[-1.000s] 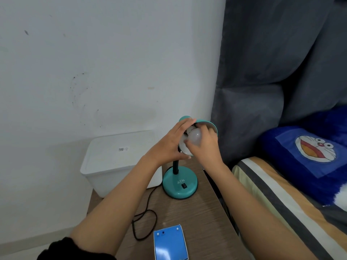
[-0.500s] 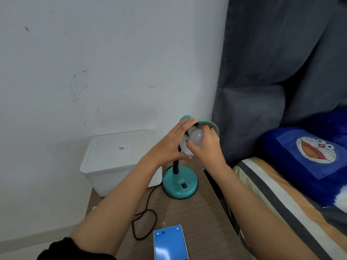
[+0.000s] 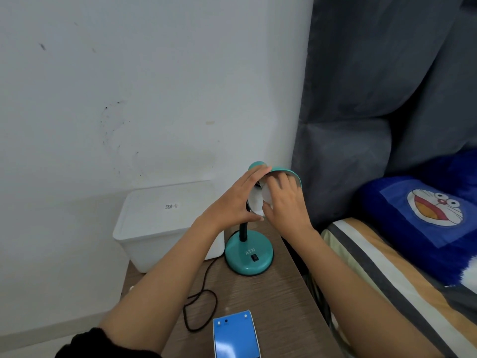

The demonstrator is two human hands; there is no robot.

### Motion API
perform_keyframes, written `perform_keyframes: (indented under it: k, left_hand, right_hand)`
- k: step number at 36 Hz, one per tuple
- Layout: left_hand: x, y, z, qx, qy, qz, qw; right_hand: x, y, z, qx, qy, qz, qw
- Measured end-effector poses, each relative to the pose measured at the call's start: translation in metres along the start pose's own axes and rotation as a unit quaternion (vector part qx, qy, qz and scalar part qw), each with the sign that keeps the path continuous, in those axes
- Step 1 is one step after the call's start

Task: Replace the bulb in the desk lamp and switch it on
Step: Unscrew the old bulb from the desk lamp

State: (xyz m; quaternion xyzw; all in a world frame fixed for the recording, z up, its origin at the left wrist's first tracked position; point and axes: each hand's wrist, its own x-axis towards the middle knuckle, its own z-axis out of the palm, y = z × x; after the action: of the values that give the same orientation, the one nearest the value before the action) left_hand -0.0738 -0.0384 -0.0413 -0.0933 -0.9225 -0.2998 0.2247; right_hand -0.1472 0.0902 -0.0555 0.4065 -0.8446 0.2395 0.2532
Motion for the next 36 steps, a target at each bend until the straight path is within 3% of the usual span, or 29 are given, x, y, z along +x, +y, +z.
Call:
perform_keyframes:
  k: [2,5,7,13,15,19,29,33,36]
  left_hand:
    - [0.001,0.001,-0.001,-0.008,-0.004,-0.012,1.0]
    - [0.002,0.002,-0.001,-0.012,-0.007,-0.015,1.0]
    - [0.003,0.002,-0.001,-0.01,-0.008,-0.014,1.0]
    - [0.002,0.001,-0.002,-0.011,-0.02,-0.021,1.0]
    - [0.002,0.002,-0.001,-0.012,-0.018,-0.019,1.0]
    - [0.002,0.002,-0.001,-0.006,-0.013,-0.015,1.0]
    - [0.002,-0.004,0.001,-0.004,-0.014,-0.014,1.0]
    - [0.001,-0.005,0.001,0.006,-0.02,-0.008,1.0]
    - [0.002,-0.006,0.0,0.007,-0.02,-0.008,1.0]
  right_hand:
    - [0.0,-0.002,-0.002,0.11,-0.027,0.062,0.992]
    - [0.005,-0.008,-0.008,0.305,-0.09,0.21,0.925]
    - [0.01,-0.01,-0.01,0.339,-0.102,0.268,0.896]
    - [0.005,-0.006,-0.009,0.196,-0.058,0.145,0.968]
    - [0.004,-0.008,-0.006,0.226,-0.053,0.158,0.96]
    - [0.009,-0.014,-0.012,0.326,-0.093,0.279,0.899]
    - [0.003,-0.011,-0.006,0.186,-0.041,0.191,0.963]
    - [0.005,-0.014,-0.008,0.2,-0.025,0.157,0.967]
    - [0.008,-0.017,-0.009,0.207,-0.026,0.196,0.958]
